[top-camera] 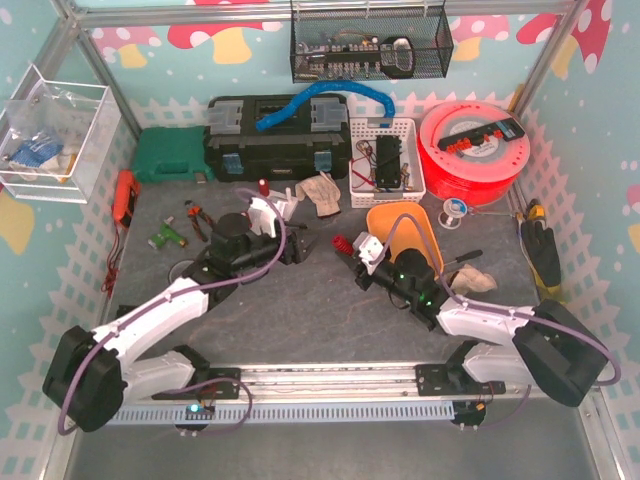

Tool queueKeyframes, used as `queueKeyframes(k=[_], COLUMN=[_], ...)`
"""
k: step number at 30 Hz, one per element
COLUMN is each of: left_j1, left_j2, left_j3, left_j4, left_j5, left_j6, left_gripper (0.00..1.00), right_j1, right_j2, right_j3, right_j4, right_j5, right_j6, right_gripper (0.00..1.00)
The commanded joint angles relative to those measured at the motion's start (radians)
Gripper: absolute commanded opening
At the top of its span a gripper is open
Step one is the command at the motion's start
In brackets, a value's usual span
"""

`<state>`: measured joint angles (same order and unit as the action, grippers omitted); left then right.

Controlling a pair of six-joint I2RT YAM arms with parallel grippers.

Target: Install the large spring

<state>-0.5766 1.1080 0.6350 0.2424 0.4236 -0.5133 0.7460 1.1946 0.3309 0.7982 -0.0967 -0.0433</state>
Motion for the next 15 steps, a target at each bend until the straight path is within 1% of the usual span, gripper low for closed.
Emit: queueKeyframes(k=[1,10,15], left_j1=[-0.031,-0.090,-0.103], left_j2=[0.058,0.196,0.231], left_j3=[0.062,0.138,0.146], left_j4=[-0.021,-0.013,-0.008], left_j5=[0.030,0.067,0.071], left_j6=[-0.005,-0.002,-0.006], left_gripper=[0.79,0.70,0.63], right_j1=[0.021,0.052,0.064], right_j2=[0.026,0.064,0.063], right_j3=[-0.010,-0.004,-0.003], right_j4=[0.177,0.201,0.201], right_j5=[-0.022,-0.017,-0.004], right_j6=[-0.015,-0.010,-0.021], right_gripper=[0.12,0.12,0.12])
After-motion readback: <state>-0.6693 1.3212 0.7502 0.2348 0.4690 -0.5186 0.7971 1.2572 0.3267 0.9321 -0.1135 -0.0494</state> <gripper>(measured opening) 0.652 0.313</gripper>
